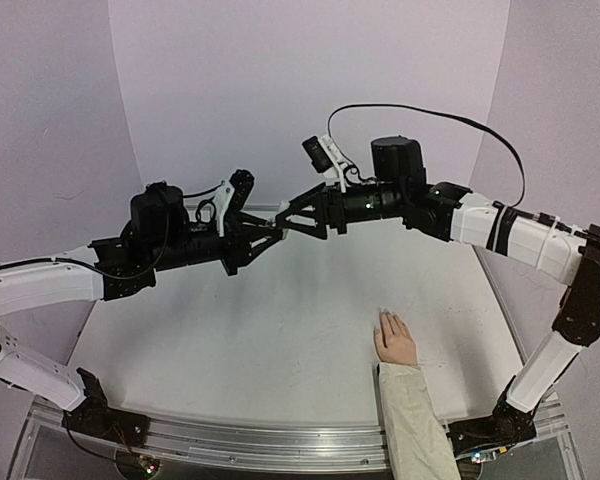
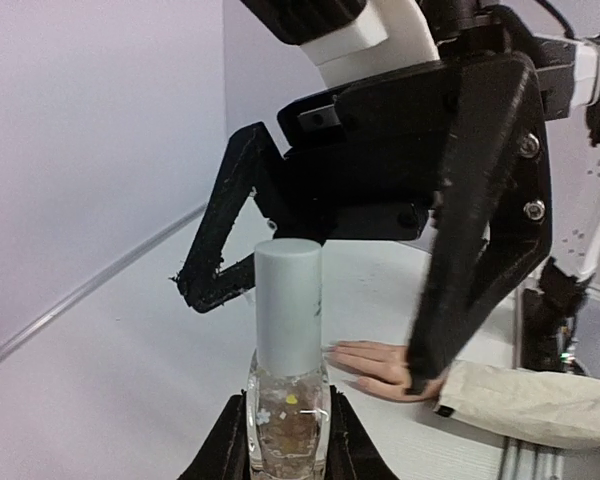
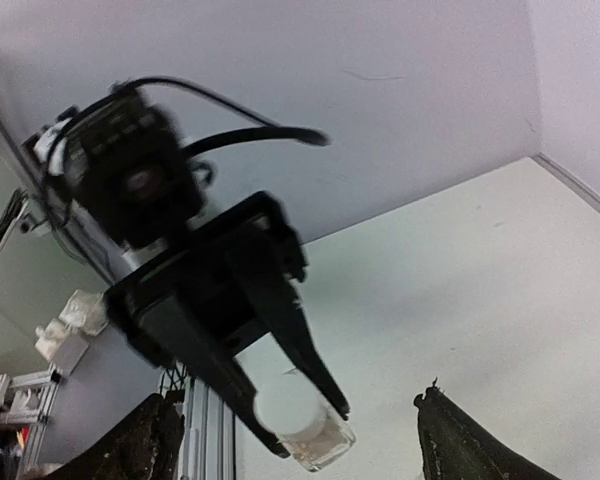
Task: Paint the nails
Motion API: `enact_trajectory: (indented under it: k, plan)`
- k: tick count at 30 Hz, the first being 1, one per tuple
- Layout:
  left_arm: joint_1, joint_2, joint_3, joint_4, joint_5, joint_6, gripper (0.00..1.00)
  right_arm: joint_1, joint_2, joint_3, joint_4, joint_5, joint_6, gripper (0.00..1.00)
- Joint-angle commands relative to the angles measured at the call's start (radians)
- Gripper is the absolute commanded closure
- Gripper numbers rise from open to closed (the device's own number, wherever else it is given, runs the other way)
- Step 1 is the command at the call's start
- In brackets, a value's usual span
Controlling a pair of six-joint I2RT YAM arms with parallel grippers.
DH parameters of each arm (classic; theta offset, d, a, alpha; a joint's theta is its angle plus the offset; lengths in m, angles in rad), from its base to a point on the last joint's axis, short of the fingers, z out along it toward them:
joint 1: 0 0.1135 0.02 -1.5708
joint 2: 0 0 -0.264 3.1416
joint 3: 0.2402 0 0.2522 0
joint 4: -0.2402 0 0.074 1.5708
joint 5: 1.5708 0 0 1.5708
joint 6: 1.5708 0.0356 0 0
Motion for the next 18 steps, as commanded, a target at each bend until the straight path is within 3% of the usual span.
enact_trajectory:
  k: [1,5,8,15,18]
  plan:
    - [-0.057,-0.028,0.026,0.012,-0.383,0.142,1.0,0.013,-0.015,0.077,-0.007,0.259,0.178,0.17]
    - [-0.067,-0.01,0.037,0.011,-0.482,0.124,1.0,0.056,-0.013,0.088,-0.001,0.458,0.281,0.24]
    - [-0.069,0.006,0.044,0.011,-0.496,0.097,1.0,0.077,0.008,0.114,-0.002,0.526,0.304,0.32]
    - [-0.078,0.029,0.057,0.01,-0.515,0.093,1.0,0.102,0.078,0.168,0.0,0.544,0.332,0.39]
    - [-0.08,0.035,0.063,0.01,-0.517,0.092,1.0,0.107,0.107,0.196,-0.001,0.543,0.331,0.46]
